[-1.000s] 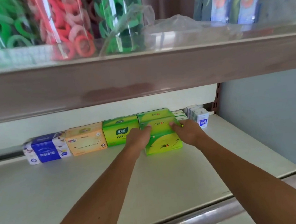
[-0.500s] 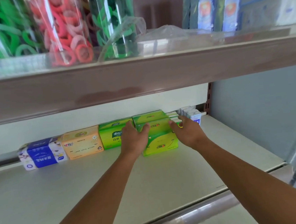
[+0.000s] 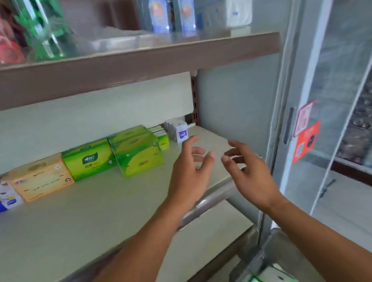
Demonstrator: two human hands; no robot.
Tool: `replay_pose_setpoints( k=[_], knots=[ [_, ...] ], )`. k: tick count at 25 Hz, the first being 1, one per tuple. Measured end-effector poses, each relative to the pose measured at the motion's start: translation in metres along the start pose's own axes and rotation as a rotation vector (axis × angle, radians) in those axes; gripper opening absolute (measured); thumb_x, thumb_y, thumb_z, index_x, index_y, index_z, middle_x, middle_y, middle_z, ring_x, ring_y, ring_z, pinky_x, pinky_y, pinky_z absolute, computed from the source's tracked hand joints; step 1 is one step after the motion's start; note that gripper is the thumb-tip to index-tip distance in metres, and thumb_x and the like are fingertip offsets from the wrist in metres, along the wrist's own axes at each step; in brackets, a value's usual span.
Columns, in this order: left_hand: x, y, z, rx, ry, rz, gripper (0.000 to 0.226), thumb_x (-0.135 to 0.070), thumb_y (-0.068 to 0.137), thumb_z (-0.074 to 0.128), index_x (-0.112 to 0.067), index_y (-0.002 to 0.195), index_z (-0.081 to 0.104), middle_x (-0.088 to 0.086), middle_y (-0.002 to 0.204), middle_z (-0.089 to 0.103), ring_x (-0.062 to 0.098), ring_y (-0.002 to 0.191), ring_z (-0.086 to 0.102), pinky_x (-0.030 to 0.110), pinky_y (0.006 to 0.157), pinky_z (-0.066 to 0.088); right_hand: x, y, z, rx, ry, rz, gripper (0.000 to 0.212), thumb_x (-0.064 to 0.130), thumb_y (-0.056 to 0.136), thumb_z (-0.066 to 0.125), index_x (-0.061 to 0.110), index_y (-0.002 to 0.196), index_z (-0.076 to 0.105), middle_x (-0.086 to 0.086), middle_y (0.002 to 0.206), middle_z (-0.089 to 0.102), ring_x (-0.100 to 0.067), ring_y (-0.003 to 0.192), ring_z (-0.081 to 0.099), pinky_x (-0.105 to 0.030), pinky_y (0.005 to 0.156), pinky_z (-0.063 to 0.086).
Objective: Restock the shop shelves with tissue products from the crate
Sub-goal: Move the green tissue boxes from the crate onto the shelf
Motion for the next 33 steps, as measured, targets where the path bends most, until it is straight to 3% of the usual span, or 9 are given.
replay_pose_setpoints(
  k=[4,7,11,14,19,23,27,31,33],
  knots=[
    [-0.003,-0.061,0.094,0.258,-0.053,-0.028,0.033,-0.027,0.092,0.061,-0.021,0.123,0.053,-0.005,0.099,0.066,-0.001,0.085,0.061,0.013,0.078,0.046,-0.063,-0.076,-0.071,-0.083,-0.074,0.164,0.040,0.034,0.093,0.059,0.022,0.131,0.050,0.007,0.103,0.064,-0.001,0.088,0.062,-0.020,0.076,0.050],
    [0.010,-0.116,0.160,0.469,-0.018,-0.080,0.030,-0.031,0.092,0.060,-0.023,0.120,0.058,-0.007,0.097,0.067,-0.005,0.084,0.059,0.002,0.073,0.039,-0.115,-0.137,-0.118,-0.095,-0.117,0.382,0.044,0.038,0.093,0.058,0.024,0.133,0.048,0.009,0.104,0.063,0.002,0.087,0.061,-0.016,0.068,0.049],
    [0.043,-0.175,0.225,0.635,0.018,-0.148,0.030,-0.031,0.090,0.064,-0.022,0.119,0.059,-0.006,0.096,0.066,0.006,0.086,0.060,0.016,0.078,0.044,-0.180,-0.218,-0.151,-0.105,-0.176,0.632,0.047,0.042,0.092,0.059,0.022,0.134,0.049,0.005,0.107,0.063,-0.007,0.087,0.063,-0.021,0.077,0.049],
    [0.106,-0.209,0.254,0.739,0.146,-0.308,0.036,-0.034,0.087,0.067,-0.020,0.119,0.058,0.001,0.104,0.066,0.017,0.094,0.064,0.032,0.085,0.050,-0.221,-0.263,-0.140,-0.036,-0.226,0.767,0.050,0.043,0.092,0.059,0.017,0.134,0.049,0.004,0.108,0.062,-0.013,0.094,0.063,-0.025,0.083,0.046],
    [0.202,-0.273,0.269,0.899,0.515,-0.467,0.074,-0.047,0.080,0.071,-0.010,0.137,0.043,0.016,0.132,0.054,0.031,0.121,0.053,0.037,0.095,0.046,-0.272,-0.308,-0.084,0.135,-0.263,0.897,0.053,0.046,0.093,0.055,0.019,0.137,0.046,0.001,0.115,0.064,-0.020,0.097,0.063,-0.029,0.078,0.047],
    [0.229,-0.312,0.284,1.000,0.660,-0.532,0.099,-0.055,0.072,0.074,-0.017,0.148,0.022,0.015,0.144,0.038,0.035,0.127,0.047,0.042,0.094,0.046,-0.293,-0.330,-0.057,0.177,-0.237,0.966,0.054,0.048,0.094,0.051,0.020,0.140,0.042,0.000,0.121,0.062,-0.019,0.093,0.060,-0.032,0.079,0.048],
    [0.231,-0.314,0.282,0.953,0.738,-0.503,0.080,-0.042,0.078,0.072,-0.017,0.139,0.027,0.013,0.131,0.052,0.035,0.113,0.057,0.040,0.084,0.051,-0.295,-0.340,-0.059,0.213,-0.231,0.973,0.051,0.044,0.096,0.050,0.019,0.139,0.042,0.000,0.120,0.061,-0.020,0.087,0.062,-0.031,0.074,0.048],
    [0.205,-0.273,0.265,0.830,0.448,-0.556,0.064,-0.040,0.075,0.075,-0.018,0.124,0.040,0.004,0.110,0.060,0.028,0.101,0.061,0.032,0.076,0.049,-0.285,-0.327,-0.078,0.194,-0.244,0.937,0.047,0.040,0.096,0.052,0.017,0.136,0.047,0.000,0.116,0.064,-0.017,0.087,0.058,-0.026,0.073,0.041],
    [0.182,-0.246,0.250,0.739,0.263,-0.590,0.064,-0.042,0.072,0.079,-0.023,0.120,0.043,-0.001,0.108,0.060,0.021,0.097,0.061,0.033,0.080,0.051,-0.272,-0.312,-0.085,0.187,-0.226,0.911,0.048,0.042,0.096,0.051,0.017,0.136,0.046,0.001,0.117,0.062,-0.017,0.090,0.057,-0.026,0.075,0.040]
  ],
)
Point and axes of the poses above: each hand's wrist, its own y-axis towards the middle knuckle, its own z-axis out of the palm, x = y × z, the point moved 7 cm from there along y, towards the middle knuckle
